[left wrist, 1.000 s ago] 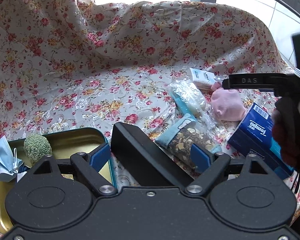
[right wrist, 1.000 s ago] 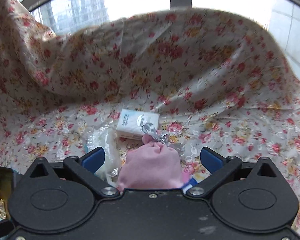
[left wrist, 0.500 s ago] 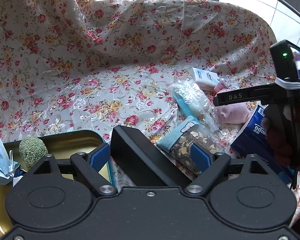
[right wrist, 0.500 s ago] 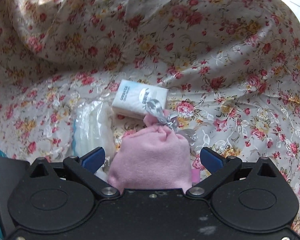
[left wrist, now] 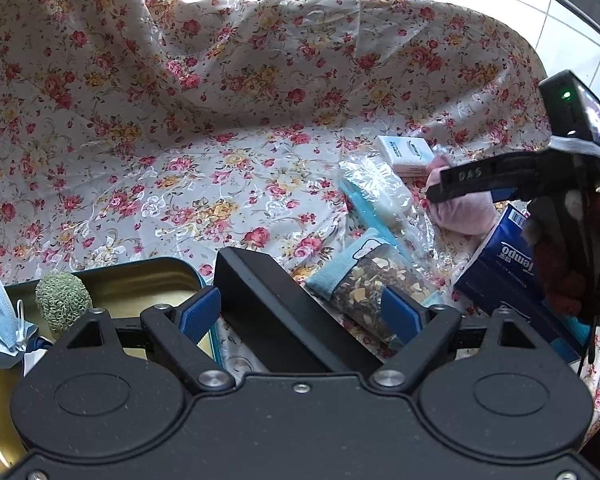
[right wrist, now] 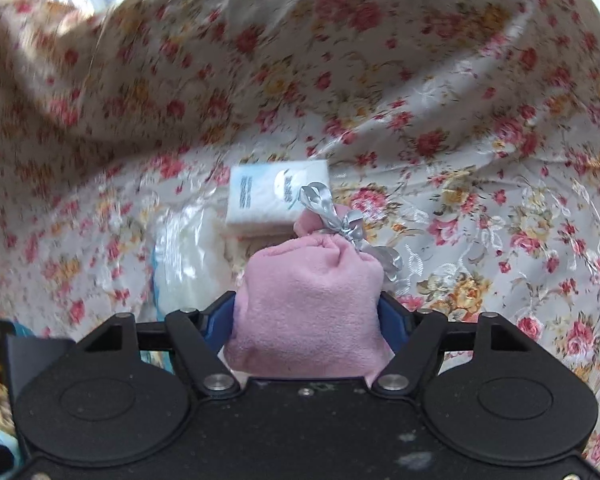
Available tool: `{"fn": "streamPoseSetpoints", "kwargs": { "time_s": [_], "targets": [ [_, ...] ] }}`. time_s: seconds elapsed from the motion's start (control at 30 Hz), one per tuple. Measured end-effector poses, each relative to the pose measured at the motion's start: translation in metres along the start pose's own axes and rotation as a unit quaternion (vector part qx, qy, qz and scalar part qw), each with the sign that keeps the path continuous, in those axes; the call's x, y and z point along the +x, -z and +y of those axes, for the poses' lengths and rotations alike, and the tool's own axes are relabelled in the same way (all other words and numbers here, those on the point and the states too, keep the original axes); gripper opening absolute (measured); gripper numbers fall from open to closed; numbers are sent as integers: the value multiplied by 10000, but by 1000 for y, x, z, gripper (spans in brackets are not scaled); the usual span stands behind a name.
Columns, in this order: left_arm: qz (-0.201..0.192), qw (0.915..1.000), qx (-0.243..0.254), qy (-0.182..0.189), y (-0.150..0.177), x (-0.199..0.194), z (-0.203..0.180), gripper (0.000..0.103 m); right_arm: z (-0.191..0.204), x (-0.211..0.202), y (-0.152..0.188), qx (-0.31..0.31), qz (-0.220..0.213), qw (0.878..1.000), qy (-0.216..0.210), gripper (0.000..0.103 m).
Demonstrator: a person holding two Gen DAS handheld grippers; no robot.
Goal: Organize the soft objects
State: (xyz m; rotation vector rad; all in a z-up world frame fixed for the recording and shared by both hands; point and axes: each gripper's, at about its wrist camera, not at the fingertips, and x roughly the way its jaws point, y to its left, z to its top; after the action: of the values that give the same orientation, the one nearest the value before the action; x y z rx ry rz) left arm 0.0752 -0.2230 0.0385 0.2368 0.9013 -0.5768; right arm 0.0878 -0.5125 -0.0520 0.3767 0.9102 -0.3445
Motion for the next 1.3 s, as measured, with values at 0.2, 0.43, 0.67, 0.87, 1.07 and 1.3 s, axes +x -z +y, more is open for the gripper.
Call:
{"fn": "streamPoseSetpoints", "kwargs": {
  "time_s": [0.2, 0.43, 0.67, 0.87, 1.07, 1.3],
  "targets": [
    [-28, 10000, 20, -3, 0, -3, 0, 84, -24, -24, -6, 425, -359, 9985, 3, 72],
    [-35, 10000, 37, 11, 2, -5, -1, 84, -59, -44, -3, 979, -635, 9927, 303, 71],
    [-60, 10000, 76, 21, 4, -11, -5, 84, -91, -54, 0, 1412, -856, 9826, 850, 71],
    [-106, 9998, 148, 95, 4, -16, -12, 84, -119, -77, 19, 1596, -967, 9717, 1450, 71],
    [-118, 9992, 322, 207, 8, -19, -25, 84, -133, -104, 65, 1685, -887, 9623, 1943, 71],
    [-140, 9985, 441, 291, 16, -28, -35, 84, -135, -132, 128, 1945, -718, 9554, 2105, 71]
  ]
}}
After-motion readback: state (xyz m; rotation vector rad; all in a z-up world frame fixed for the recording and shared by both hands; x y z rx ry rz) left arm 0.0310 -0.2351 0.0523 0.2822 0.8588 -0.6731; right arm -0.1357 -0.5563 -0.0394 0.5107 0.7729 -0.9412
